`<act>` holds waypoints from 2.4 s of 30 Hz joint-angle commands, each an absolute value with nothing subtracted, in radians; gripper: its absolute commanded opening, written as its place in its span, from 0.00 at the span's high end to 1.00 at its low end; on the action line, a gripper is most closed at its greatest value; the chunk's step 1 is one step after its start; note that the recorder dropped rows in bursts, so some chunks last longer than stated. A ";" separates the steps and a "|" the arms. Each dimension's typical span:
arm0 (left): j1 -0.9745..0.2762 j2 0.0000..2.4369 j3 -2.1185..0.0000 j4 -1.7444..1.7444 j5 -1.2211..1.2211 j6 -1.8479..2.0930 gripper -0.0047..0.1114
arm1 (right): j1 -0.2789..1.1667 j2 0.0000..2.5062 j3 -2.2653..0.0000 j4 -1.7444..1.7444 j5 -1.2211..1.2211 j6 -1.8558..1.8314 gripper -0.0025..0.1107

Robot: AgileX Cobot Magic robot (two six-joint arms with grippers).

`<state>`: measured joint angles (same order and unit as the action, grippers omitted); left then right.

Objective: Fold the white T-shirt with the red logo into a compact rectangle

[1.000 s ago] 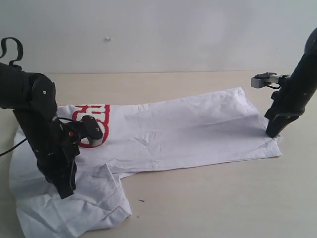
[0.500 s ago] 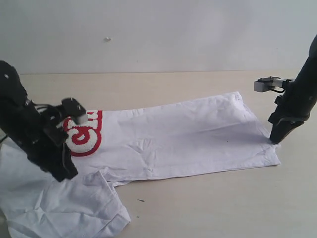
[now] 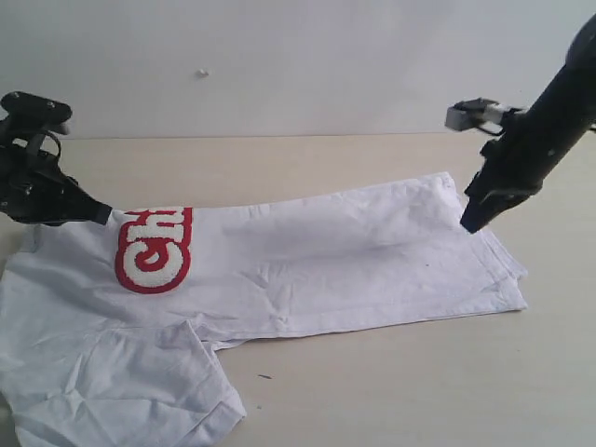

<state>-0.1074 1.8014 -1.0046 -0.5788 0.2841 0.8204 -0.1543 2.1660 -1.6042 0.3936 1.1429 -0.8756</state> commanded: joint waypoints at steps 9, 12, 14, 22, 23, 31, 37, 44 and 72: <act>-0.069 2.041 -1.007 -0.591 0.000 0.782 0.96 | -0.092 2.198 -1.533 0.142 1.058 -0.746 0.98; -0.069 2.072 -1.045 -0.591 -0.017 0.734 0.96 | -0.092 2.198 -1.478 0.138 1.052 -0.747 0.98; -0.069 2.083 -1.083 -0.591 0.007 0.701 0.96 | -0.092 2.198 -1.443 0.125 1.050 -0.748 0.98; -0.069 2.081 -1.155 -0.591 0.048 0.591 0.96 | -0.092 2.198 -1.403 0.112 1.116 -0.732 0.98; -0.069 2.078 -1.155 -0.591 0.061 0.591 0.96 | -0.092 2.196 -1.403 0.112 1.116 -0.732 0.98; -0.069 1.998 -1.153 -0.588 0.164 0.591 0.96 | -0.092 2.139 -1.375 0.129 1.208 -0.732 0.98; -0.069 1.961 -1.117 -0.549 0.181 0.605 0.96 | -0.092 2.097 -1.368 0.168 1.070 -0.762 0.98; -0.189 1.963 -1.144 -0.549 0.207 0.702 0.96 | -0.092 2.010 -1.473 0.404 1.011 -0.810 0.98; -0.189 2.009 -1.148 -0.562 0.144 0.605 0.96 | -0.034 2.250 -1.473 0.250 0.843 -0.782 0.98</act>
<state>-0.2226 2.0164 -1.1704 -0.5660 0.1401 0.6408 -0.0328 2.2289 -1.4894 0.3283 0.7878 -0.7958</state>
